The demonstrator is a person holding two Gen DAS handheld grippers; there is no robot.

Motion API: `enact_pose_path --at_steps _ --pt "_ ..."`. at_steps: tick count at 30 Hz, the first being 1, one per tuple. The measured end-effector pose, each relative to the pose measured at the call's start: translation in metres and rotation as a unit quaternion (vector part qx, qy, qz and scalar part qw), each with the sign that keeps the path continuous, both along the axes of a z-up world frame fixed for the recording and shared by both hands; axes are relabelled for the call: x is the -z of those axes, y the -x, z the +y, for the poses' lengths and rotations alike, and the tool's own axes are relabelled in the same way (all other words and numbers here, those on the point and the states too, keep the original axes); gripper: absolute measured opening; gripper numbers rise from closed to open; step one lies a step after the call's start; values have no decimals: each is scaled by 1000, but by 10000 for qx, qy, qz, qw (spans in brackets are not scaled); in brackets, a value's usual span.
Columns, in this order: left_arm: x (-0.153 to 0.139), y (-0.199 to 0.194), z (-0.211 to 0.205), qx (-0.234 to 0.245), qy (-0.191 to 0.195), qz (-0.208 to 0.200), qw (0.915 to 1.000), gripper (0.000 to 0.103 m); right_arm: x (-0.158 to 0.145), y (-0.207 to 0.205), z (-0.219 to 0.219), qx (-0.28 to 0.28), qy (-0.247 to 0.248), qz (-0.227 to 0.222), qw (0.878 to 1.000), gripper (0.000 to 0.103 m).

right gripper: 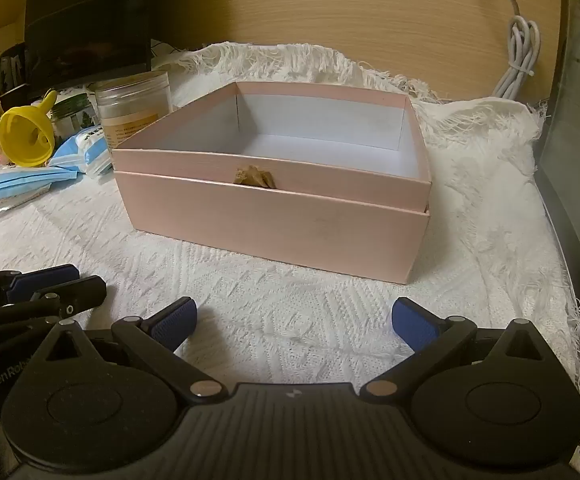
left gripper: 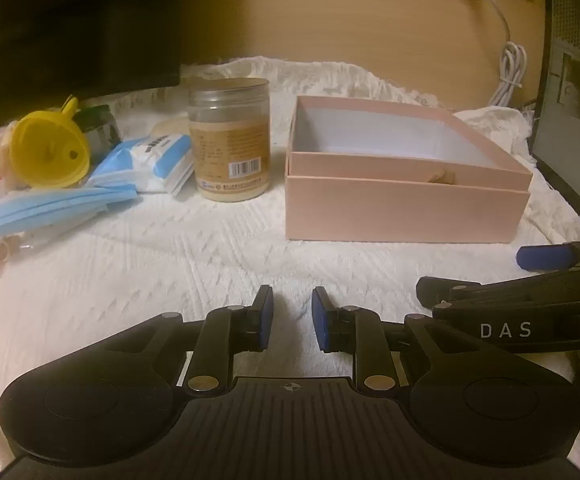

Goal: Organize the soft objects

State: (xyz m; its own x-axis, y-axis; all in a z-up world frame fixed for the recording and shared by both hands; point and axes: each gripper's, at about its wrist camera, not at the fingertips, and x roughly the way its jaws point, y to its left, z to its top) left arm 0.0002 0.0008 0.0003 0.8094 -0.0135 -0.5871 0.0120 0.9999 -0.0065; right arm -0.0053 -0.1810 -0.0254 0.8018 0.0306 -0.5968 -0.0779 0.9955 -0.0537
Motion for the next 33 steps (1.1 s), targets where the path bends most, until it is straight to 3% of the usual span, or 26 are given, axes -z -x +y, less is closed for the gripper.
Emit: enact_pose_path --at_steps 33 --pt "-2 2 2 -3 -53 -23 10000 25 0 0 0 1 36 4 10000 103"
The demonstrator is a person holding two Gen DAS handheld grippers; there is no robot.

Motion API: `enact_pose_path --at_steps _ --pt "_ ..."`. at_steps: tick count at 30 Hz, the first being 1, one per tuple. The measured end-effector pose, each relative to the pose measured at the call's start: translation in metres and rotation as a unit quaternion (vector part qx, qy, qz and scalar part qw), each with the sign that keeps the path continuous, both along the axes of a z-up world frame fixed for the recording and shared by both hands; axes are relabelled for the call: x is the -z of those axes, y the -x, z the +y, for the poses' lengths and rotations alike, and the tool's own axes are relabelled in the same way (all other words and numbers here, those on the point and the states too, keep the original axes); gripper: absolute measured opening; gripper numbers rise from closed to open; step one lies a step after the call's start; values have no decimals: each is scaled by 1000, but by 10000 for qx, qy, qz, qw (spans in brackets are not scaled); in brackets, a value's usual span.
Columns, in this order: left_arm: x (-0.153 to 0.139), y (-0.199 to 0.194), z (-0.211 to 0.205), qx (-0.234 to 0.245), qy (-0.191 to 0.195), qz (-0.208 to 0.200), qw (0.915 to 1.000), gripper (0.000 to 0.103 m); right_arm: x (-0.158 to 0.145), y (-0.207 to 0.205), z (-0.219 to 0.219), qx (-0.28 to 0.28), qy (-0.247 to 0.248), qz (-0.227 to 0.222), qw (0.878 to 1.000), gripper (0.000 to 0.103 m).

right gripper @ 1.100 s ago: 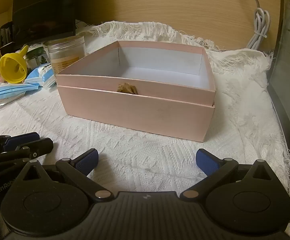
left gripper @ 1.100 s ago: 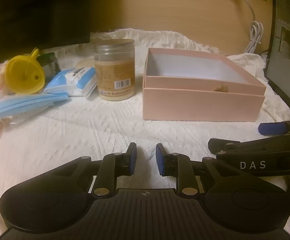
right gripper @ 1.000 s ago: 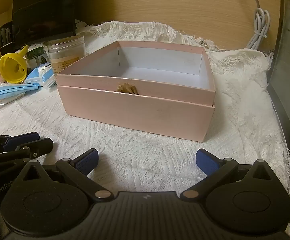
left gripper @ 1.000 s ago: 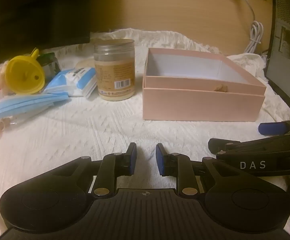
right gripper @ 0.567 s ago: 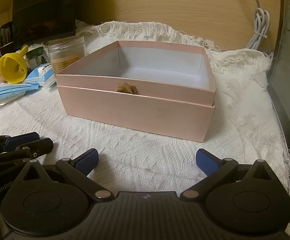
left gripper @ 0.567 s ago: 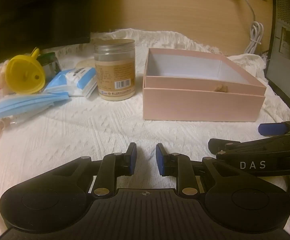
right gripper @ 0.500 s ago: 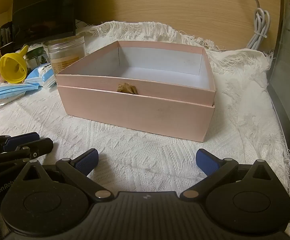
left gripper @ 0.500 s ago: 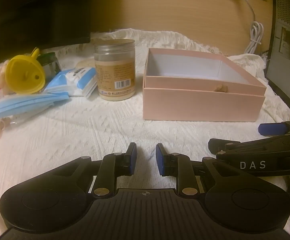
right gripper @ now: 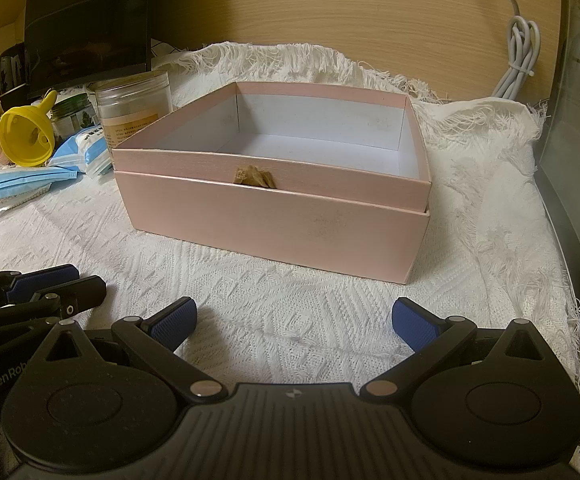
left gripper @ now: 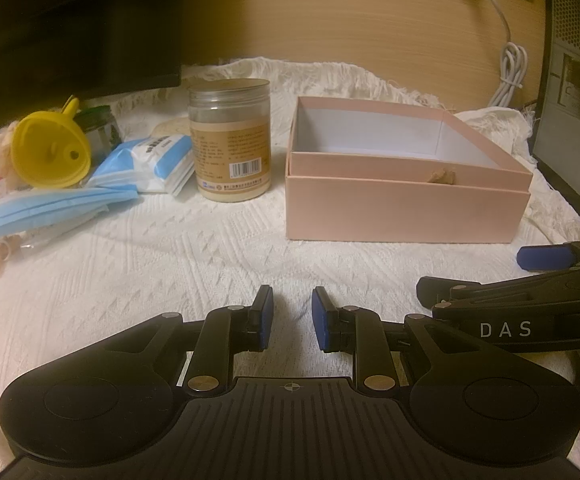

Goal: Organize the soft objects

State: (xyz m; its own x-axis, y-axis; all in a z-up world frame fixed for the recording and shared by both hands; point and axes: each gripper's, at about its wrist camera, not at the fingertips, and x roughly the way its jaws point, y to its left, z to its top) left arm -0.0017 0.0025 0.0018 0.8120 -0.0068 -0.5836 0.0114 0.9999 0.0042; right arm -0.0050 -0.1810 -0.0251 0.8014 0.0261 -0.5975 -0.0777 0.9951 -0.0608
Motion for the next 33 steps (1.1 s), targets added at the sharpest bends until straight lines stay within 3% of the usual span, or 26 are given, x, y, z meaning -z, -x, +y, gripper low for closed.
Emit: enact_pose_path --at_steps 33 --pt "-3 1 3 -14 -7 -7 10000 25 0 0 0 -5 2 -3 10000 103"
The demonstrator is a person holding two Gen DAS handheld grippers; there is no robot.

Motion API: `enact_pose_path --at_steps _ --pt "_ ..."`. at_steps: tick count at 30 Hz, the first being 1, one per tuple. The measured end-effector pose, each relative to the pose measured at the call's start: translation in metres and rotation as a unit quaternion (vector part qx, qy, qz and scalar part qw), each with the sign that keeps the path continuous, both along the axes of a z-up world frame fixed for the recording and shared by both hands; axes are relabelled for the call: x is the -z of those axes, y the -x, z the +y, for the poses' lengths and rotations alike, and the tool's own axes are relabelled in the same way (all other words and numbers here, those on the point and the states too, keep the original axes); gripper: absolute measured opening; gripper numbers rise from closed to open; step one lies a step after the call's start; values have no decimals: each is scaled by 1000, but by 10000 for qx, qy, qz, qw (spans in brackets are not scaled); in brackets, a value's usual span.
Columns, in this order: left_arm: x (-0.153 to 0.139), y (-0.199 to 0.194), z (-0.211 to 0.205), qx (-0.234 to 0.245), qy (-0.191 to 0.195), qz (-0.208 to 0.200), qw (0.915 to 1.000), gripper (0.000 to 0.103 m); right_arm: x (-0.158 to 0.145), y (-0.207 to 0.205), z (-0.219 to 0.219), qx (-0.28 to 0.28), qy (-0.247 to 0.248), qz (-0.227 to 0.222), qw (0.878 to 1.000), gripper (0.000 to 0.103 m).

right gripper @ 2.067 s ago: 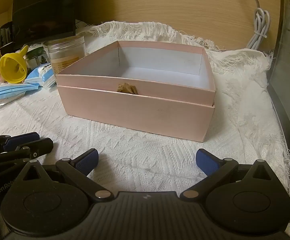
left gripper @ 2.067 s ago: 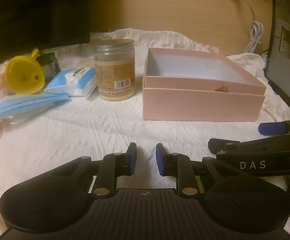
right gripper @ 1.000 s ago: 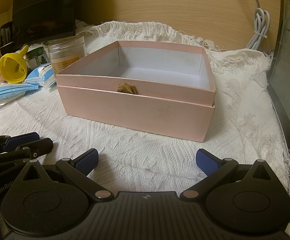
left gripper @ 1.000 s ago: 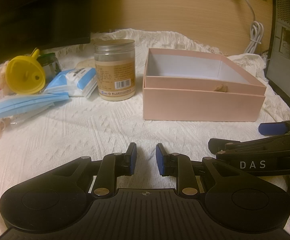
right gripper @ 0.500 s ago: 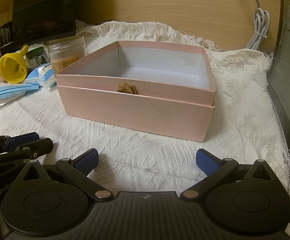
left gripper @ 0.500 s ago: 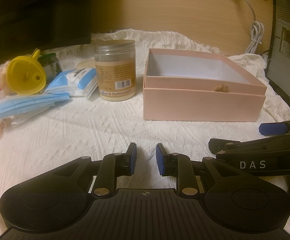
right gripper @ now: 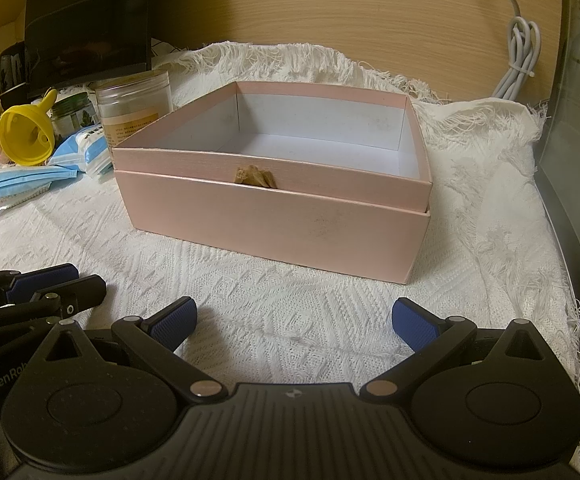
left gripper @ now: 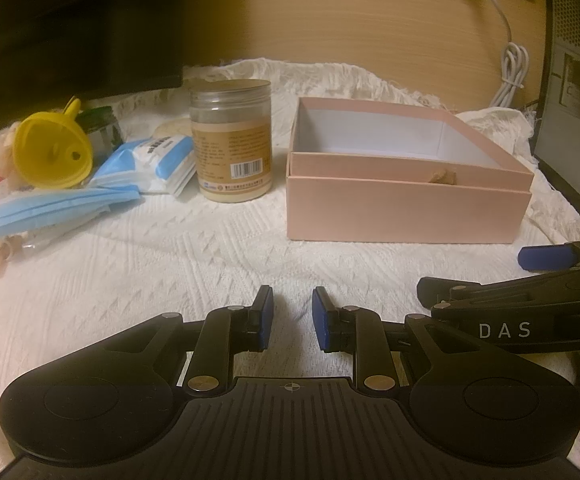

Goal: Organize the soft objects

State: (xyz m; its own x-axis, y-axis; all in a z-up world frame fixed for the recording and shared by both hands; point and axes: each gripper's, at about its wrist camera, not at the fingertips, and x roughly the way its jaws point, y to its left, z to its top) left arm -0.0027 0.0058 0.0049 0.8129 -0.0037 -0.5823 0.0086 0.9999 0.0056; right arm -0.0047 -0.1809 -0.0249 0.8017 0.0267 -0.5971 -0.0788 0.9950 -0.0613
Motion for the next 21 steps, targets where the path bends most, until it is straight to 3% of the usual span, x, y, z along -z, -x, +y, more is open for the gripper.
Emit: enact_pose_path --at_steps 21 --pt "-1 0 1 8 -48 34 10000 25 0 0 0 1 3 0 10000 103"
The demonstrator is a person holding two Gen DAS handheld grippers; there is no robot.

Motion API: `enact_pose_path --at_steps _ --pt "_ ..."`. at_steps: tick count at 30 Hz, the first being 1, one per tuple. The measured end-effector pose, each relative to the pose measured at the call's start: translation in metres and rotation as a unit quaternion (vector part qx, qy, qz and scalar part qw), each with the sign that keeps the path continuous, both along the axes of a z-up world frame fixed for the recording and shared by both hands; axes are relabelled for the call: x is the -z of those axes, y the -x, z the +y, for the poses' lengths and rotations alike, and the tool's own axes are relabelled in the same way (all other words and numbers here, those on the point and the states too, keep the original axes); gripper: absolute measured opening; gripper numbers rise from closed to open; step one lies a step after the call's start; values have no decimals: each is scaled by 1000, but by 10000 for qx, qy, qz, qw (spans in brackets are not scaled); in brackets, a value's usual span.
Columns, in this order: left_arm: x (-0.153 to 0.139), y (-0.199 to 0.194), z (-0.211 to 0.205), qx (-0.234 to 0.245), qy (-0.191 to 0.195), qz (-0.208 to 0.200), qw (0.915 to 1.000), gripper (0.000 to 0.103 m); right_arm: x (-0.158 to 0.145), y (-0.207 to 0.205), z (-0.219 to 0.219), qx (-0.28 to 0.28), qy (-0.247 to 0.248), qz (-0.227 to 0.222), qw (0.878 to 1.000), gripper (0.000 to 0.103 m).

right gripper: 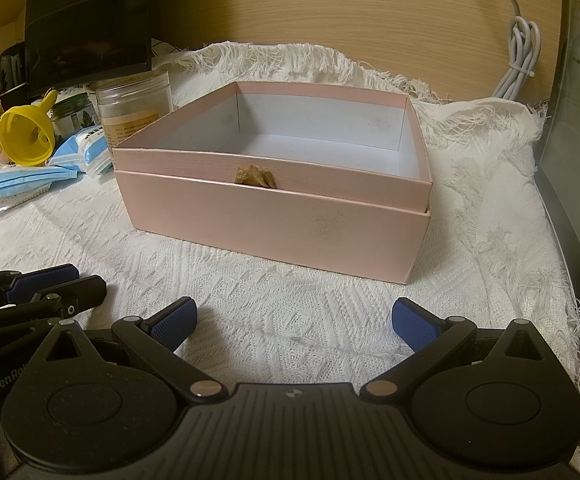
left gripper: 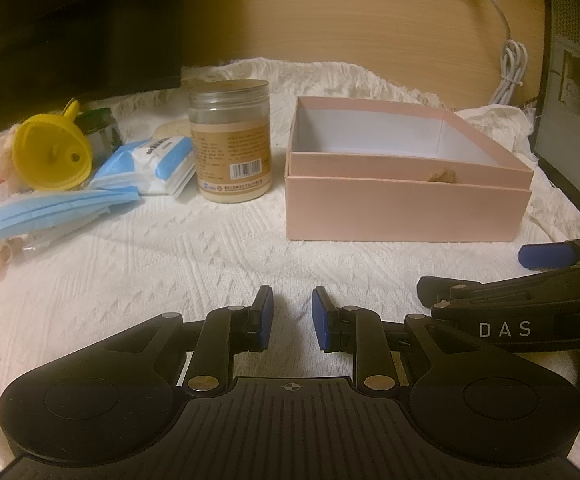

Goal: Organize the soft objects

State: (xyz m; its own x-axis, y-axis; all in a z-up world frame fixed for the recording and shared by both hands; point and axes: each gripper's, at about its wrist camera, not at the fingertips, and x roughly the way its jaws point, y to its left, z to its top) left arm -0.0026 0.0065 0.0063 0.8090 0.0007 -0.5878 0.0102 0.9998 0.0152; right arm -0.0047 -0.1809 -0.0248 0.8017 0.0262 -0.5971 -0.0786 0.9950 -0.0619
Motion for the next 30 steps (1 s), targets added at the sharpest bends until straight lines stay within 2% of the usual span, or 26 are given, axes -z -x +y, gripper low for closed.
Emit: enact_pose_path --at_steps 6,10,15,19,22,24,27,30 --pt "-3 -4 3 128 25 150 9998 25 1 0 2 -6 9 22 10000 103" --pt "-9 -9 16 742 182 501 9958 25 -2 -7 1 -107 21 267 9996 103" --pt "-16 -10 41 1378 366 912 9856 24 -12 -18 2 -297 141 830 9960 103" --pt "-21 -13 70 1835 820 1174 9725 24 -13 -19 7 -187 173 1022 9944 103" --pt "-29 -21 110 1802 1509 1355 9625 24 -16 -26 10 -155 204 1219 9922 103" --pt "-39 -23 136 1653 1792 1279 9614 24 -20 -26 18 -99 273 1196 9924 91" --pt "-62 -24 182 1294 1813 844 9712 24 -35 -19 52 -394 638 803 9939 91" --pt "-85 -30 234 963 1932 420 9755 24 -53 -17 85 -584 667 398 9953 91"
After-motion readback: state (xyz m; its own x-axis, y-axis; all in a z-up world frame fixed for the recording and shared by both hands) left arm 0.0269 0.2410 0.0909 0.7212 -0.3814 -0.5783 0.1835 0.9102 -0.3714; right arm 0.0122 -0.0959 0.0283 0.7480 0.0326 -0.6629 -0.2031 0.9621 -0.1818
